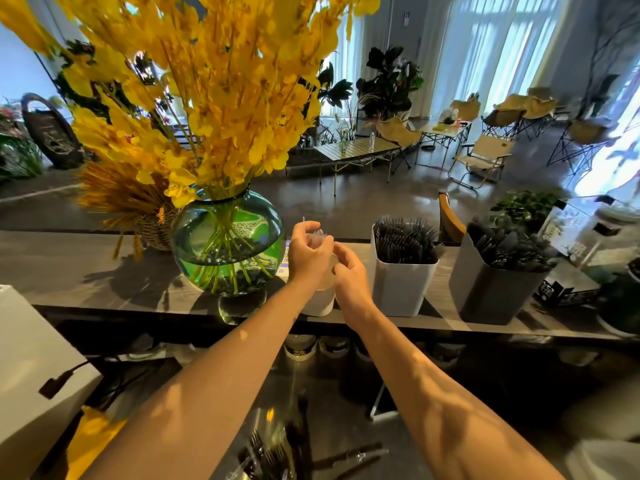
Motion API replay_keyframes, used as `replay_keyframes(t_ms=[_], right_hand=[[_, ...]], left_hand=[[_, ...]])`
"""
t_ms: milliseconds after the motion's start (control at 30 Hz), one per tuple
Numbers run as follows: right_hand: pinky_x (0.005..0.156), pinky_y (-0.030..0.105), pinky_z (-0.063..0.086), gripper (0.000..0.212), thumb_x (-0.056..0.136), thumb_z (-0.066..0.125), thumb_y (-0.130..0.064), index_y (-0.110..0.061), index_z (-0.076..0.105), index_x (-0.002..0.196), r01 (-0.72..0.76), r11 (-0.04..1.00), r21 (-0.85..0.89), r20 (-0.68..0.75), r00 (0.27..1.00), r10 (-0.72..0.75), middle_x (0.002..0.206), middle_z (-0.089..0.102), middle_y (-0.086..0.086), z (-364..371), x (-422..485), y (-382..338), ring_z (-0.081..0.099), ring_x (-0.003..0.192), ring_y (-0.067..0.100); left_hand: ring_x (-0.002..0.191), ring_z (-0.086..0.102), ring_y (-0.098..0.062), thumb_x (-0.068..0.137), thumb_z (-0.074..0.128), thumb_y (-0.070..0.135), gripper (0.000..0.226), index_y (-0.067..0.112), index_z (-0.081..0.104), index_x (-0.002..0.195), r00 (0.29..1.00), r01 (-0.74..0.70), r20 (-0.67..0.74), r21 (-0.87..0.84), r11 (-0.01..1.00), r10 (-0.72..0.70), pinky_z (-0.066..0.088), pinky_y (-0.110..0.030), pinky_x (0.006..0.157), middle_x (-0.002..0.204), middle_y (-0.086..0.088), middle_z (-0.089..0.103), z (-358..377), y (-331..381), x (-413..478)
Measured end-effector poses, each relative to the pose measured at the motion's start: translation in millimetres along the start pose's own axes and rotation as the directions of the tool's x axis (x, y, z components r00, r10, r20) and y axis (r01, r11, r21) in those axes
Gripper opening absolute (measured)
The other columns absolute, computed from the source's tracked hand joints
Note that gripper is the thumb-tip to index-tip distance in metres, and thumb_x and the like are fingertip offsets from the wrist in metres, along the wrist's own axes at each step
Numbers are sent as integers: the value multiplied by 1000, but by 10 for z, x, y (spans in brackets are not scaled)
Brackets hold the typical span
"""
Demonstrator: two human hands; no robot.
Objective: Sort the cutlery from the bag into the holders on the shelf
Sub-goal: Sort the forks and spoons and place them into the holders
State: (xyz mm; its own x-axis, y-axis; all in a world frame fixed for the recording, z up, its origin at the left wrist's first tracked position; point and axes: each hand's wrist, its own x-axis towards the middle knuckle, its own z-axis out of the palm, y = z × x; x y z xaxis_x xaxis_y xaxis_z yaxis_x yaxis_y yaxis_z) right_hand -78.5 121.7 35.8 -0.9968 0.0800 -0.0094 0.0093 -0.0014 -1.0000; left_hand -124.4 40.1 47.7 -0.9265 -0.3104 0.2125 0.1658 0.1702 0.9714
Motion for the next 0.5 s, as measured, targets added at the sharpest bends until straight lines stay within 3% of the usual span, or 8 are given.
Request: replay_keyframes(t_ms=[167, 333, 400, 433, 500], right_hand=[[105, 33, 51, 53, 96, 39, 3, -24, 57, 138, -2, 1000, -13, 21, 1000, 2, 132, 64, -3, -10, -43, -49, 57, 125, 10], [84, 21, 56, 51, 98, 38, 3, -22, 55, 139, -27, 1000, 11, 26, 999, 26, 125, 64, -6, -6, -56, -75, 60, 116, 11], [99, 30, 54, 56, 96, 37, 4, -18, 49, 146, -28, 1000, 1, 24, 999, 28, 139, 58, 1, -9, -70, -83, 55, 126, 15], [110, 38, 48, 58, 96, 37, 3, -17, 46, 150, -27, 1000, -2, 22, 999, 27, 147, 53, 3, -10, -73, -83, 50, 134, 17], [121, 40, 34, 60, 98, 37, 2, -17, 39, 155, -37, 999, -4, 14, 999, 38, 158, 42, 2, -29, -85, -71, 38, 146, 19]], left_hand=[[81, 70, -14, 85, 75, 20, 27, 22, 62, 109, 996, 59, 70, 21, 998, -61, 54, -23, 65, 88, 0, 72, -53, 47, -33], [89, 70, -21, 93, 64, 38, 20, 19, 68, 95, 990, 128, 59, 13, 992, -128, 57, -39, 79, 88, 1, 73, -78, 105, -39], [91, 71, -22, 93, 56, 39, 24, 19, 68, 88, 988, 140, 67, -56, 989, -136, 55, -42, 85, 85, 3, 74, -101, 118, -30], [91, 71, -20, 93, 55, 36, 22, 20, 68, 86, 988, 143, 68, -84, 986, -138, 55, -43, 89, 84, 3, 75, -111, 122, -25], [95, 72, -17, 90, 56, 30, 16, 21, 68, 85, 989, 140, 62, -112, 984, -134, 54, -44, 95, 87, 2, 76, -137, 128, -35]])
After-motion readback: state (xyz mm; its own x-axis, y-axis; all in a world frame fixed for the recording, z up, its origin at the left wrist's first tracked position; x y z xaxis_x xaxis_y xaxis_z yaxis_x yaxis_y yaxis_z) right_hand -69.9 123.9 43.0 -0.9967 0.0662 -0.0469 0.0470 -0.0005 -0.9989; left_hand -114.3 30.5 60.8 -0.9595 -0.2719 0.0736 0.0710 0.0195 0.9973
